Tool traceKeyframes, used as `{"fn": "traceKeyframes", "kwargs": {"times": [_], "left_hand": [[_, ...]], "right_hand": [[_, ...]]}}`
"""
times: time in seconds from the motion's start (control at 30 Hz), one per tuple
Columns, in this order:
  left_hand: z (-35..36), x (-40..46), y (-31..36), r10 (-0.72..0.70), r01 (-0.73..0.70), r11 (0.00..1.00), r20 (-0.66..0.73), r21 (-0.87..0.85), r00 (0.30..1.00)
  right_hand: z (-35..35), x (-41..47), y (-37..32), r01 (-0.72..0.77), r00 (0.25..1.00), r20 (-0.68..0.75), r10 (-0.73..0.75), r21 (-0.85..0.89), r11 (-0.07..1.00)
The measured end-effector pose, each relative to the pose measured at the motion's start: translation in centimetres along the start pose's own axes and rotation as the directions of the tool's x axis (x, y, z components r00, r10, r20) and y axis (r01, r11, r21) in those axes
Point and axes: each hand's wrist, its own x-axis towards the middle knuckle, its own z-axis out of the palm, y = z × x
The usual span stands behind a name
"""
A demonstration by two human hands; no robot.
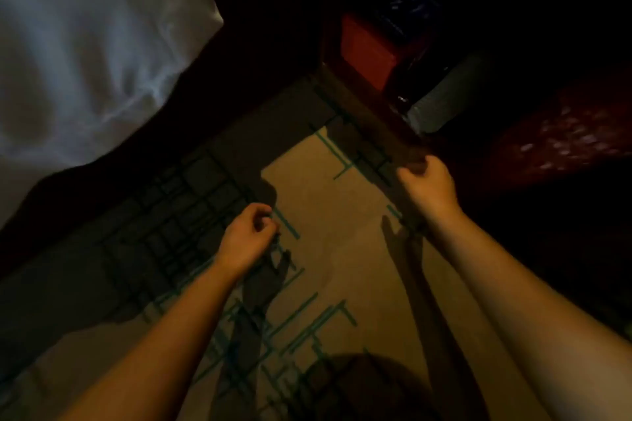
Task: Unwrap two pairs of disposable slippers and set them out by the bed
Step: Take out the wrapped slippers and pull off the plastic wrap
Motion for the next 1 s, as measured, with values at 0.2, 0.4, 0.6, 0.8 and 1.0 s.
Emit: {"fn": "traceKeyframes", "kwargs": {"times": [0.2,0.4,0.6,0.8,1.0], "left_hand": [[3.2,4.8,-3.5,0.098,-0.08,0.965,-0.059,0.25,0.993],[5.3,5.3,-6.8,0.033,-0.046,0.78,0.032,0.624,0.999],[5.9,5.4,-7.5,0.055,-0.072,0.738,0.046,0.671,0.997],[5.5,4.2,-7.4,0.077,-0.111,0.741,0.08,0.663,0.994],[6.4,0.4,-9.8,0.092,-0.113,0.707,0.068,0.698,0.994]], "right_hand": [[1.2,7.7,0.9,0.313,0.926,-0.148,-0.347,-0.215,0.925],[1.7,11.5,1.5,0.351,0.89,-0.034,-0.454,-0.582,0.734],[2.8,9.7,2.0,0.334,0.895,0.04,-0.444,-0.719,0.61],[3.2,3.9,3.3,0.452,0.872,0.16,-0.463,-0.627,0.635],[4.0,-3.3,5.4,0.63,0.688,0.323,-0.65,-0.711,0.312]]}}
